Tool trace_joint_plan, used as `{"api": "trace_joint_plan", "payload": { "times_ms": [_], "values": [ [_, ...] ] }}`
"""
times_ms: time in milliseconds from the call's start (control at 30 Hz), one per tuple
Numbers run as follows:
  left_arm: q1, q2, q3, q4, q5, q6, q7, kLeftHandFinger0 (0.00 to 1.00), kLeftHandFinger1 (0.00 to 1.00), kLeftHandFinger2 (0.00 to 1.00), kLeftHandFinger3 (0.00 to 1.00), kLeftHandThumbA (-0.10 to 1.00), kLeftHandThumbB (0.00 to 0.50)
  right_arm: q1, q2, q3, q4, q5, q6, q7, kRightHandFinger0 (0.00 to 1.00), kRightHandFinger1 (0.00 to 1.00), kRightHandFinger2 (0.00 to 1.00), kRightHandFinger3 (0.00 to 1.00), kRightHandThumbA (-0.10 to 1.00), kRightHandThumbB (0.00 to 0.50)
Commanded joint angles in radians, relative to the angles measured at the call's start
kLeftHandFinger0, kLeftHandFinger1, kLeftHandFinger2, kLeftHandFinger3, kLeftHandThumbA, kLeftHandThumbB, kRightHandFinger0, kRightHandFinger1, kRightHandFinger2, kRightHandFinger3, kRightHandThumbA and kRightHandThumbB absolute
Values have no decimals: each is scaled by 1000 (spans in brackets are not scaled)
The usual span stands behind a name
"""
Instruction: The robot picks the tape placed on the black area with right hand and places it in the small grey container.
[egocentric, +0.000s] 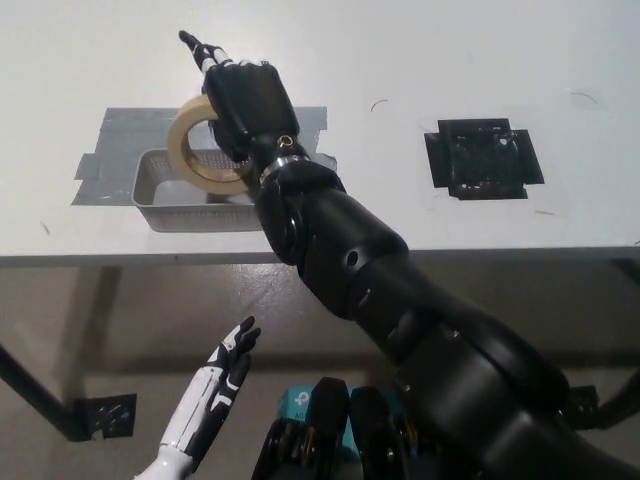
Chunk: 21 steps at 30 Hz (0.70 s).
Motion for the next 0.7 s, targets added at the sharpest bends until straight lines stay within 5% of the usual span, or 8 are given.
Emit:
{"api": "trace_joint_plan", "payload": {
  "times_ms": [0,100,200,233,267,333,500,667],
  "values": [
    [0,10,-9,-38,-7,1,-28,1000,1000,1000,1000,1000,182,-65,21,5,-13,21,1,8,1,459,909,987,-100,123],
    [4,5,-12,-43,-13,-2,-33,1000,1000,1000,1000,1000,176,-60,21,13,-13,20,15,21,0,469,865,947,-100,118],
    [3,7,-9,-47,-19,0,-35,1000,1000,1000,1000,997,179,-60,22,11,-9,28,32,43,80,427,701,793,185,126],
    [0,8,-12,-42,-4,-10,-29,1000,1000,1000,1000,1000,172,-60,24,-16,-9,57,41,69,437,844,1000,1000,316,189],
    [1,10,-14,-40,6,-20,-27,1000,1000,1000,1000,1000,163,-58,23,-27,-10,69,39,81,652,999,1000,1000,396,232],
    [1,12,-15,-41,4,-24,-30,1000,1000,1000,1000,1000,152,-54,21,-35,-11,76,45,94,1000,1000,1000,1000,542,304],
    [4,13,-16,-44,5,-24,-31,1000,1000,1000,1000,1000,149,-39,12,-31,-14,83,55,99,1000,1000,1000,1000,724,356],
    [5,12,-17,-54,4,-9,-32,1000,1000,1000,1000,1000,155,-36,6,-47,-21,102,51,62,1000,1000,1000,1000,715,354]
  ]
}}
